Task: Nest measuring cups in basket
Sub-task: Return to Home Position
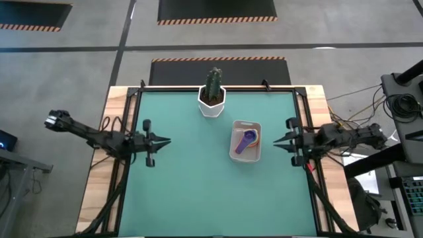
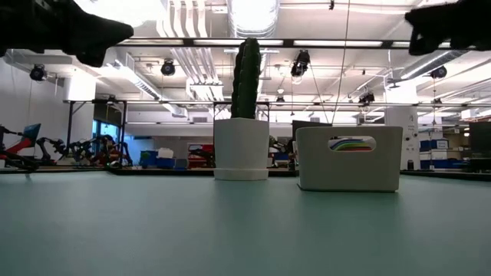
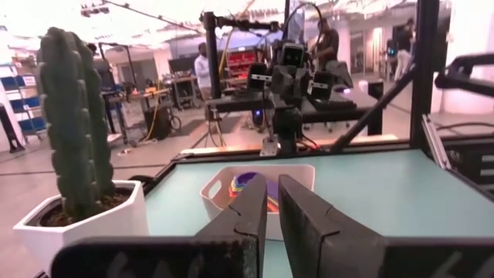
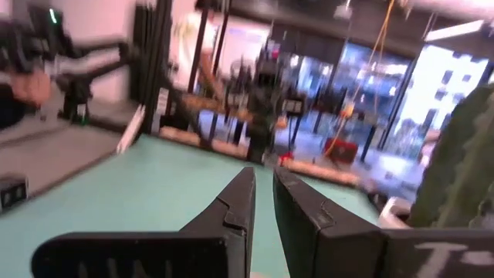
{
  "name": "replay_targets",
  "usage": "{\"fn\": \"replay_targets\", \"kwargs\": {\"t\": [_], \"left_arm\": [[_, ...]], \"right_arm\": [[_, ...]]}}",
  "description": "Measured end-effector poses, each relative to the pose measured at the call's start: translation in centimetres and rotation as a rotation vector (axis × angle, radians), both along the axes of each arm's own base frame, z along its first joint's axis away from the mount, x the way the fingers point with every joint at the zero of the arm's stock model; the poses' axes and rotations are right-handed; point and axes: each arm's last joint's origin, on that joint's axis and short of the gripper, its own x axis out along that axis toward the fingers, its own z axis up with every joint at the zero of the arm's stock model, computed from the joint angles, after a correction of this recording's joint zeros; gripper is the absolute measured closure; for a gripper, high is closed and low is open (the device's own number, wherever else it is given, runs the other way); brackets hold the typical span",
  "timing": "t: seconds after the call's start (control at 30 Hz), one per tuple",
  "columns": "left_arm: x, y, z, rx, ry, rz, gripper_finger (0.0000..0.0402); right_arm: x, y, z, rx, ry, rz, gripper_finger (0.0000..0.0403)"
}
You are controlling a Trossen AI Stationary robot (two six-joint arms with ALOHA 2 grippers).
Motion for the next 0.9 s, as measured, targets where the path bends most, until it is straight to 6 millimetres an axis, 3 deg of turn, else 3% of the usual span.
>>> {"fn": "replay_targets", "kwargs": {"t": [0.27,0.37,0.9], "left_arm": [[-1.5,0.5,-1.9,-0.009,-0.060,0.002,0.0384],[-1.9,0.7,-2.5,-0.015,-0.074,0.007,0.0384],[-2.9,1.2,-3.2,-0.017,-0.029,0.050,0.0384]], "right_arm": [[-0.9,-0.2,-0.3,-0.006,-0.038,-0.001,0.0365],[-0.8,-0.1,-1.3,-0.013,-0.007,-0.001,0.0365],[0.2,0.0,-4.4,-0.028,0.015,-0.010,0.0365]]}}
